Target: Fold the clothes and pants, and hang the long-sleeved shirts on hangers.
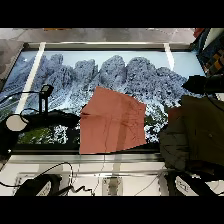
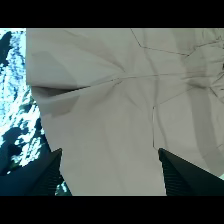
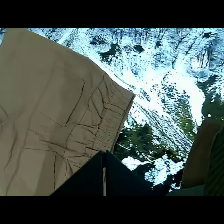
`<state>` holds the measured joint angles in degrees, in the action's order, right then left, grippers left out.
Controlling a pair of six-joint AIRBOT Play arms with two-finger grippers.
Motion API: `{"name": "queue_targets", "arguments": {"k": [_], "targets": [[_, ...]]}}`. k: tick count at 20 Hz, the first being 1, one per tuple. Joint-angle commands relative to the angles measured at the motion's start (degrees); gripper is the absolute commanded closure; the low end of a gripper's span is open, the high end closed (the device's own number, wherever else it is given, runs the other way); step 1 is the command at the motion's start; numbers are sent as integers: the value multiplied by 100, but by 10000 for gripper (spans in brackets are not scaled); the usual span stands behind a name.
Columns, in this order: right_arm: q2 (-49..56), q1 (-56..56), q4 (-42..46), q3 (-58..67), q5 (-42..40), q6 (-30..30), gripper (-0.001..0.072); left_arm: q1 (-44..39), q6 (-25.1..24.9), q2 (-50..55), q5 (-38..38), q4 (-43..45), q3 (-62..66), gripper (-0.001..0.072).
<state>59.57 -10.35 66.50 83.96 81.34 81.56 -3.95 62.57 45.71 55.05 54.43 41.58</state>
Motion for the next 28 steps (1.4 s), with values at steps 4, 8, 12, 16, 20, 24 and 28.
{"name": "queue_targets", "arguments": {"k": [4,8,12,16,20,24,28], "targets": [[2,4,-2,2,2,0,691,0,0,-2,0,0,4,9],[2,4,-2,2,2,2,691,0,0,-2,0,2,4,9],[2,4,15,2,-732,-120,691,0,0,-2,0,2,4,9],[2,4,-17,7,-1252,-181,691,0,0,0,-431,4,4,9],[0,4,74,7,-1379,-299,691,0,2,0,-428,-2,4,9],[122,0,1067,-37,-780,-1550,692,4,260,-2,-542,4,4,8],[417,-299,964,-1338,68,-1419,693,13,264,-2,-535,-2,4,8]]}}
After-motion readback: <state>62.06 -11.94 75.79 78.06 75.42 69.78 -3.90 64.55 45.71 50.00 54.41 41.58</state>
